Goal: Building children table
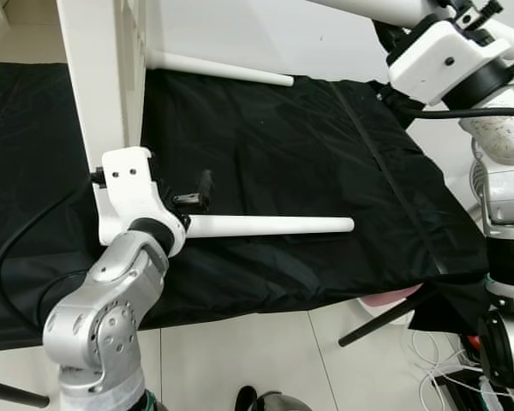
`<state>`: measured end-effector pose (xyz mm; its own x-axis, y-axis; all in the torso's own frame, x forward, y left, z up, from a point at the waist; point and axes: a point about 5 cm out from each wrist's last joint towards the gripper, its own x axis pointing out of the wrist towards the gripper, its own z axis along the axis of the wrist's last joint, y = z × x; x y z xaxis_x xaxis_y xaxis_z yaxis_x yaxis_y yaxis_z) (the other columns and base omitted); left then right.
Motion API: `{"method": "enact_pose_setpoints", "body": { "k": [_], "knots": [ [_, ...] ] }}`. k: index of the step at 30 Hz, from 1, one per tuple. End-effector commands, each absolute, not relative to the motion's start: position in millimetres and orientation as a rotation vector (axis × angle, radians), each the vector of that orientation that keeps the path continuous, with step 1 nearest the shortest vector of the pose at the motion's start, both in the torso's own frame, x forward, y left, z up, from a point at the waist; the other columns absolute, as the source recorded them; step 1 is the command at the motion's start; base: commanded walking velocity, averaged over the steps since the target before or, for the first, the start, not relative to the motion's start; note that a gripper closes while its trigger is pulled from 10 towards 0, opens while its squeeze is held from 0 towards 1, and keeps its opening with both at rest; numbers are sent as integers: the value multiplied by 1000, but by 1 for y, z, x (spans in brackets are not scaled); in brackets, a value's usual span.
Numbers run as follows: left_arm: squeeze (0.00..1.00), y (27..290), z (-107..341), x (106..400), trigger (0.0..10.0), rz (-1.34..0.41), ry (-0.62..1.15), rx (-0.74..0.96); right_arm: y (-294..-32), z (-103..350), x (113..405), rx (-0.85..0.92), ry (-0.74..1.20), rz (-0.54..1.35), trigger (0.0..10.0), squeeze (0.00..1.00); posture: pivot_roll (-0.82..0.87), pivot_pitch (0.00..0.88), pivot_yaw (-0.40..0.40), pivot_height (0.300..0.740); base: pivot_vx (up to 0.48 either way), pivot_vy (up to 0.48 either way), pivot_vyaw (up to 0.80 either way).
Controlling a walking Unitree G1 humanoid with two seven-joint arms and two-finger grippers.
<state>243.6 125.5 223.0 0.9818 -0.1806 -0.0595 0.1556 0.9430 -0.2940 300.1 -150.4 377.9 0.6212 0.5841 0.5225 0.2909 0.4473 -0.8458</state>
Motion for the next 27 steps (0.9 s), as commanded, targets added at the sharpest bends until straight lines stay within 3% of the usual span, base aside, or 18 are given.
{"method": "enact_pose_setpoints", "body": {
  "k": [1, 27],
  "knots": [
    [0, 115, 213, 238, 10000, -197, 153, -332, -166, 402, 293, -927, -1043, 48, 10000, 0, 32, 103, -105, 740, 0, 0, 0],
    [0, 126, 184, 217, 10000, -29, 410, -375, -160, 410, 297, -930, -1104, 44, 10000, 0, 37, 120, -114, 740, 0, 0, 0]
  ]
}}
